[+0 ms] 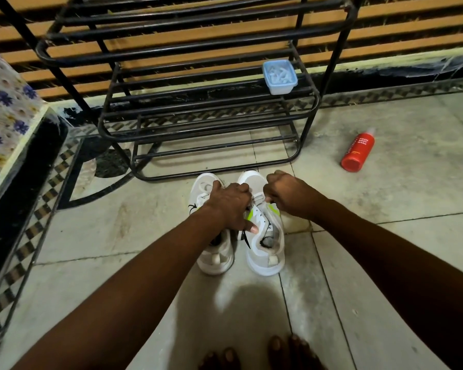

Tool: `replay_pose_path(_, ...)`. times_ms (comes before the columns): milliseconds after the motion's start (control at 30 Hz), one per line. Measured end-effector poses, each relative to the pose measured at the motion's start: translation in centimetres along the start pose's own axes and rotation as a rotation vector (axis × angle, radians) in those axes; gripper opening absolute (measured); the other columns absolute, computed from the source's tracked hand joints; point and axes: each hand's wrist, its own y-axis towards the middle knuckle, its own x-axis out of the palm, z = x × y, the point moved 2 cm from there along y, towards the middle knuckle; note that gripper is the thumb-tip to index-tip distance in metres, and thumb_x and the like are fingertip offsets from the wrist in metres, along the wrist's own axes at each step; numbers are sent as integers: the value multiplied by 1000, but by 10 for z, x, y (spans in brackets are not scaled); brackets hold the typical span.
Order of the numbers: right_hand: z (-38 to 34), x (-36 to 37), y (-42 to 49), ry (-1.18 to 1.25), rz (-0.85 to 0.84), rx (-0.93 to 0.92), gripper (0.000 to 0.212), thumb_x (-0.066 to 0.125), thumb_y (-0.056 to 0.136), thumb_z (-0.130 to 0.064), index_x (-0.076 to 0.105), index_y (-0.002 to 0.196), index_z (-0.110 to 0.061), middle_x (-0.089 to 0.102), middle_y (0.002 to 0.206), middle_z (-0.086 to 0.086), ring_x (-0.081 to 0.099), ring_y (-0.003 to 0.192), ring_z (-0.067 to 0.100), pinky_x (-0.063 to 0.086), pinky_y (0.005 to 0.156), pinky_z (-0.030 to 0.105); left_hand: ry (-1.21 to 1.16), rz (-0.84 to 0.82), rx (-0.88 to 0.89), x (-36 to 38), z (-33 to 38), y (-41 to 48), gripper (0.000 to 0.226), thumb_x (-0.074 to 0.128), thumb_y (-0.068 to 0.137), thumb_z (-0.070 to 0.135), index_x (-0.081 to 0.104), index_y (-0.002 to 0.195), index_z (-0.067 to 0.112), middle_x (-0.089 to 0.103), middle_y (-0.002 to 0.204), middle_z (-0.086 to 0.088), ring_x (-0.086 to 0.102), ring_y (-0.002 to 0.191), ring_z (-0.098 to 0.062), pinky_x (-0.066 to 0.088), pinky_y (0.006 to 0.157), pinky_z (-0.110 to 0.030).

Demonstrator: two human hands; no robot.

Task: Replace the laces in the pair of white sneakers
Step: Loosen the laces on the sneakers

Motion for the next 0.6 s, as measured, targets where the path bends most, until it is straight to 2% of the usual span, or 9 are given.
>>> replay_pose_path(100,-2,-11,0,148,406,209,8,63,82,-1,65,83,-9,52,91,8,48,92,27,43,72,38,1,1,2,-1,-1,1,78,68,70,81,61,123,24,47,134,5,45,132,-20,29,101,-51)
replay_pose_path(167,0,-15,-5,419,636,437,10,60,88,-3,61,81,-9,48,97,3,46,97,23,43,77,37,7,-6,-5,-1,0,1,79,68,70,81,60,125,24,47,136,5,44,133,-20,29,103,-52)
replay_pose_path(267,-2,-8,-8,1247,703,637,23,50,99,-2,53,78,-9,62,84,4,65,87,26,54,79,39,9,1,-10,-2,1,0,78,68,71,80,60,124,23,49,132,5,46,131,-21,30,101,-52)
replay_pose_path(333,-6,0,-13,1409,607,672,28,43,104,-6,47,77,-12,60,67,5,61,62,21,52,65,38,12,3,-10,-3,2,-1,77,67,72,80,61,123,23,49,129,4,46,129,-21,31,101,-51)
replay_pose_path(400,1,-2,-18,944,460,451,23,43,103,-6,40,82,-16,51,64,0,48,57,17,41,61,34,20,-4,-9,-4,2,-2,74,66,74,80,62,121,23,48,130,4,46,130,-22,32,102,-52)
replay_pose_path(467,4,6,-18,344,106,183,25,48,95,-2,32,92,-22,48,75,-9,50,69,19,35,70,33,20,-21,-14,-5,3,-4,75,66,74,80,62,123,23,47,130,3,45,130,-23,33,102,-53)
replay_pose_path(500,6,12,-19,172,-48,119,31,48,90,-2,30,96,-26,48,81,-10,53,77,21,33,74,35,20,-30,-15,-5,4,-5,76,66,74,80,61,124,23,47,130,3,45,130,-23,33,103,-53)
replay_pose_path(533,6,15,-21,92,-112,98,33,48,88,-4,30,100,-29,49,86,-9,55,83,22,32,77,38,21,-36,-15,-6,4,-5,77,66,75,80,60,126,23,47,130,3,45,130,-23,33,103,-53)
replay_pose_path(600,5,21,-19,-118,-70,68,26,51,90,-14,38,108,-28,52,92,-5,58,84,24,28,76,38,19,-36,-20,-6,4,-5,77,66,75,79,60,127,23,47,131,3,45,130,-23,32,104,-53)
